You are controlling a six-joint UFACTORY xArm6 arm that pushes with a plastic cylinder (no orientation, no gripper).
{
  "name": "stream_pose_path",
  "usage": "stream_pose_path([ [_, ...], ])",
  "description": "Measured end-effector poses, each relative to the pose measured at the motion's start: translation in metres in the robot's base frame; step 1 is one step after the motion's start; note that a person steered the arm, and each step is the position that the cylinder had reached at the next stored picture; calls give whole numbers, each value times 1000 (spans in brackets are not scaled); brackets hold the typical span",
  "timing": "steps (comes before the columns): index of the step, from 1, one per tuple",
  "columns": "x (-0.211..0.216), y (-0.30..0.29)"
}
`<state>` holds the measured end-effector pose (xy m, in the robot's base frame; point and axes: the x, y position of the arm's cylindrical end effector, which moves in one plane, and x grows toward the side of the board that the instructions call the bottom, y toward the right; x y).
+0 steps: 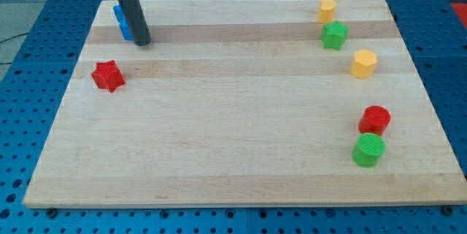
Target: Push the red circle into the red star
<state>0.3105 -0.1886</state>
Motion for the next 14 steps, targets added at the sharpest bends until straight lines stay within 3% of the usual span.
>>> stream_pose_path([
  [1, -17, -10],
  [2, 17, 13],
  [3, 27, 61],
  [4, 77, 138],
  [5, 103, 167],
  [7, 141, 395],
  [8, 183, 496],
  [9, 223, 469],
  [11, 168, 321],
  [12, 161, 238],
  [13, 173, 303],
  [14, 177, 241],
])
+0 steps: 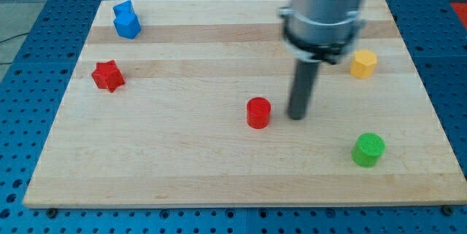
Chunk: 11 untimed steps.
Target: Push the red circle into the red star
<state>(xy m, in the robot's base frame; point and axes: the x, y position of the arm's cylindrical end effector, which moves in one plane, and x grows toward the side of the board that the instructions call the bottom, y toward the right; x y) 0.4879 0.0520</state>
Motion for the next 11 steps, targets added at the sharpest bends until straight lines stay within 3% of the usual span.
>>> stream_pose_path([
  [1, 4, -67],
  [2, 33, -87],
  [3, 20, -160],
  [4, 10, -167],
  [6, -12, -106],
  [7, -38, -167],
  [9, -20, -180],
  [11, -60, -234],
])
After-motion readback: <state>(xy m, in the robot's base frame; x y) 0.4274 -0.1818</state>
